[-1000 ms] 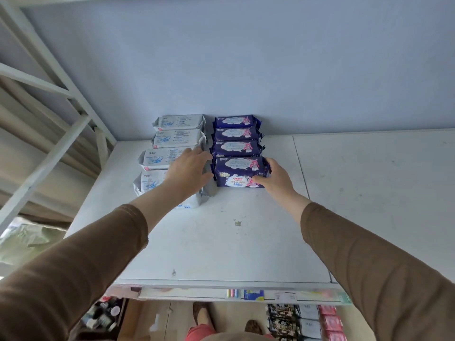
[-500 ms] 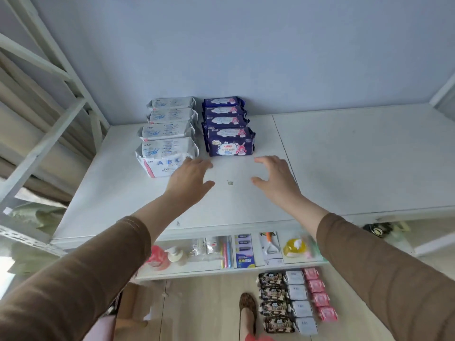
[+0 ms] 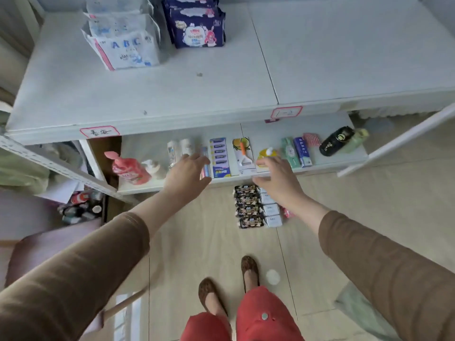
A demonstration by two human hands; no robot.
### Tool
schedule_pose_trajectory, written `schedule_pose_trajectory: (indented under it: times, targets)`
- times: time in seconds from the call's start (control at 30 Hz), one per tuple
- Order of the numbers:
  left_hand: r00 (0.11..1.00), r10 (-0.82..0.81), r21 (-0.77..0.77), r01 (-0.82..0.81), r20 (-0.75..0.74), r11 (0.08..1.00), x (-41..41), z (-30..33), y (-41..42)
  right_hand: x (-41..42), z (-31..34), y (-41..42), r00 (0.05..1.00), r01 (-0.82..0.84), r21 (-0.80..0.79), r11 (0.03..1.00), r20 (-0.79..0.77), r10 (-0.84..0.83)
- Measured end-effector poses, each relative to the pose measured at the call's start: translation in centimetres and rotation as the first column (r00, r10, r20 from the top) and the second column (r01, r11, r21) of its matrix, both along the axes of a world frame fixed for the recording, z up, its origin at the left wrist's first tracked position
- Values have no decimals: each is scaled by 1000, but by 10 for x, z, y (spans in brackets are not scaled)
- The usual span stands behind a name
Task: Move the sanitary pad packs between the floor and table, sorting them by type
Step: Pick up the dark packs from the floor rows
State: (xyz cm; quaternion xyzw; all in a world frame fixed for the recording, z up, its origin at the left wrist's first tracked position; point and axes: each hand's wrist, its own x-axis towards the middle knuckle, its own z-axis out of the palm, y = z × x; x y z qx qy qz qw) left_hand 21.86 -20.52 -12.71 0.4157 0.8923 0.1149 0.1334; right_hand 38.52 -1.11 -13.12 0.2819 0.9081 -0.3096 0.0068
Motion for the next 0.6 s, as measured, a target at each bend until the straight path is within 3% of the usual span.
schedule_pose_trajectory:
  times: [0.37, 0.6]
  targets:
    - [949, 143, -229, -79, 281, 970, 137, -200, 19, 133, -194, 45, 955, 66, -167, 984, 297, -13]
    - [872, 264, -300, -143, 412, 943, 185, -365, 47, 168, -358, 76, 932, 44, -221, 974, 360, 39]
